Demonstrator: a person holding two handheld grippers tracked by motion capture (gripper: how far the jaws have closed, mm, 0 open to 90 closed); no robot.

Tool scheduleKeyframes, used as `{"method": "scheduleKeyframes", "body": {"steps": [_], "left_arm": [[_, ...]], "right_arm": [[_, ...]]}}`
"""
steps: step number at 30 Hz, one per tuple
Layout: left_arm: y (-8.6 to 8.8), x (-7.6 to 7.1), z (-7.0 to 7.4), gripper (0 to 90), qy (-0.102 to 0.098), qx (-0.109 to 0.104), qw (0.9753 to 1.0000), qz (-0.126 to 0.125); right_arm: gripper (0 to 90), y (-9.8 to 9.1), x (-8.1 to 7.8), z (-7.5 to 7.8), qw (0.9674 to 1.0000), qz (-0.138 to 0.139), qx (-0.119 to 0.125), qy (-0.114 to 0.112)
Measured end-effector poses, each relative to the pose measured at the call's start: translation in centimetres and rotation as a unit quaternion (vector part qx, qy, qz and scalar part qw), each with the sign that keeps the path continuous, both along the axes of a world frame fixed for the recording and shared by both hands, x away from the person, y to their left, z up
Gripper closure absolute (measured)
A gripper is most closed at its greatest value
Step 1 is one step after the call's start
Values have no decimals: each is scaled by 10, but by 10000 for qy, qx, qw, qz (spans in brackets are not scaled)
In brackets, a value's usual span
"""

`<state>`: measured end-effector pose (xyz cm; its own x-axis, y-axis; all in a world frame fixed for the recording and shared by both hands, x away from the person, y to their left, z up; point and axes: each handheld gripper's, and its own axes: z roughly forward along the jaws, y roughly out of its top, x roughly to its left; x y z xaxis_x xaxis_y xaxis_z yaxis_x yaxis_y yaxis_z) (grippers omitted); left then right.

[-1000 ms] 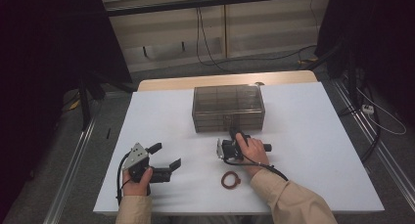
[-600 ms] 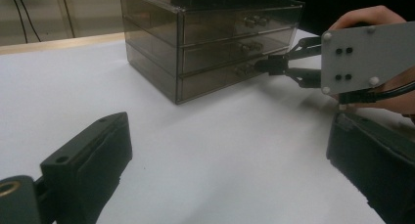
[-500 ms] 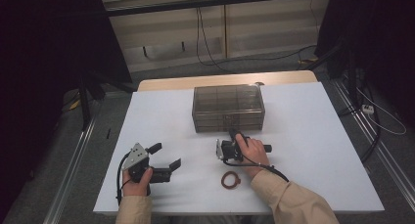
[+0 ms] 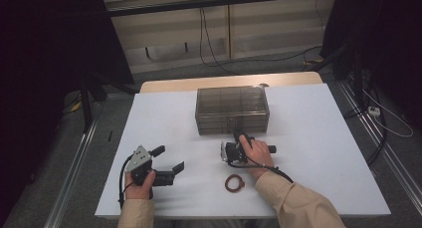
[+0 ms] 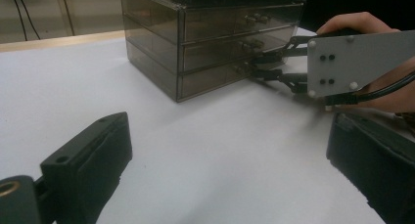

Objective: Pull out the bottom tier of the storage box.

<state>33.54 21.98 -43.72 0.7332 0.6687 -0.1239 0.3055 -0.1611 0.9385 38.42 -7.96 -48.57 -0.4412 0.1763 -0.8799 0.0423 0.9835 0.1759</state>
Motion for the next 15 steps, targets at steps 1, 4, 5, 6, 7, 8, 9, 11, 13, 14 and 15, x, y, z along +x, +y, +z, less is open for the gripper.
{"method": "scheduleKeyframes", "body": {"steps": [1,4,5,6,7,8,9,11,13,14,15], "left_arm": [[0,0,0,31,1,0,10000,0],[0,0,0,31,1,-11,10000,9],[0,0,0,31,-2,-5,10000,4],[0,-1,0,31,-4,-8,10000,8],[0,-1,0,31,-3,-20,10000,14],[0,-1,1,31,-9,-20,10000,22],[0,-1,1,31,-14,-22,10000,22],[1,0,0,31,-12,-18,10000,28],[1,0,0,31,-22,12,10000,12],[1,0,0,31,-15,-8,10000,16],[0,0,0,31,-15,-11,10000,14]], "right_arm": [[785,1,0,0,10000,2,-17,-30],[795,1,-2,-2,9998,7,-153,-92],[796,1,-2,-2,9999,24,-134,-76],[797,0,-2,-2,9999,7,-134,-92],[798,1,-2,-3,9998,8,-147,-116],[799,1,-2,-3,9998,15,-135,-134],[800,1,-3,-2,9999,-95,-64,-107],[801,0,-3,1,9999,-3,22,-155],[801,0,-4,1,9999,-48,26,-117],[802,0,-5,1,9999,-53,-28,-144],[802,0,-5,1,9999,-33,-24,-144]]}}
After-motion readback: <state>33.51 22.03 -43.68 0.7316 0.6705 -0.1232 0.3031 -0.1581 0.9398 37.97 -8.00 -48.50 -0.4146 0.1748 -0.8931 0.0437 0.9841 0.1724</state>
